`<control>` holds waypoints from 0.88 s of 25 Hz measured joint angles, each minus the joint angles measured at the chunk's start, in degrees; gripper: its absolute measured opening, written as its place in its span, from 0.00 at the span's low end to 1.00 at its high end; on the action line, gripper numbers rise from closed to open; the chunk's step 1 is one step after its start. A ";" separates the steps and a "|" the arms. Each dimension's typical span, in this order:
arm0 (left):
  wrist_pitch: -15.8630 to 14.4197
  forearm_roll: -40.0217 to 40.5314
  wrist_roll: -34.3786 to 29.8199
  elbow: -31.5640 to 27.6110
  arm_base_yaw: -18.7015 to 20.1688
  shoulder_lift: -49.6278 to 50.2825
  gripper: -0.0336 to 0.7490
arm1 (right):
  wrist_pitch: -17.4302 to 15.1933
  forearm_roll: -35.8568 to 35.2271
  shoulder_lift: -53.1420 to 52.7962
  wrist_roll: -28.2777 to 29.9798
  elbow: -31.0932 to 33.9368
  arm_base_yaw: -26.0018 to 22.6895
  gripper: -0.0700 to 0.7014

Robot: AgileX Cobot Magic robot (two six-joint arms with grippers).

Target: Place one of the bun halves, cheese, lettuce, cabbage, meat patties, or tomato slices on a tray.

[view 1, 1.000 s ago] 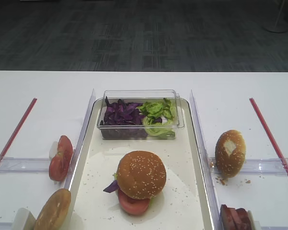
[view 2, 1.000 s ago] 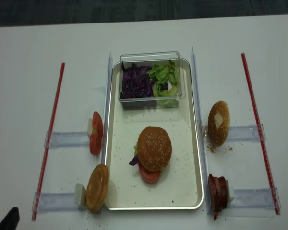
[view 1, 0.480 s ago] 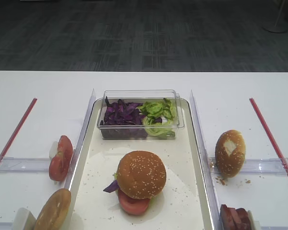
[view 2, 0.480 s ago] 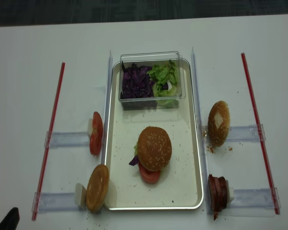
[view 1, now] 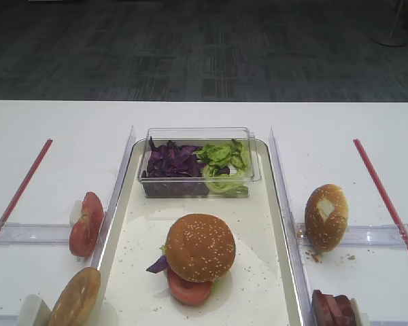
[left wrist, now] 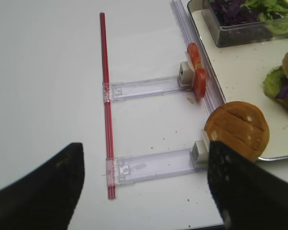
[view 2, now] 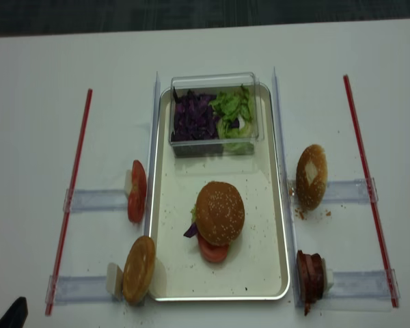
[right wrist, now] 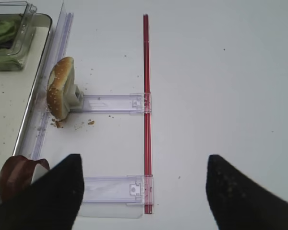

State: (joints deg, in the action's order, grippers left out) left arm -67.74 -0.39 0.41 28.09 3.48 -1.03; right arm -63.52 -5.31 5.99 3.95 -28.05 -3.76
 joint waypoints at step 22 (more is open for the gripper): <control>0.00 0.00 0.00 0.00 0.00 0.00 0.67 | -0.87 -0.19 -6.90 -0.21 0.60 0.47 0.81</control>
State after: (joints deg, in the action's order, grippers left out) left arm -67.74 -0.39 0.41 28.09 3.48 -1.03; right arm -64.40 -5.50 -0.91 3.74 -27.45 -3.29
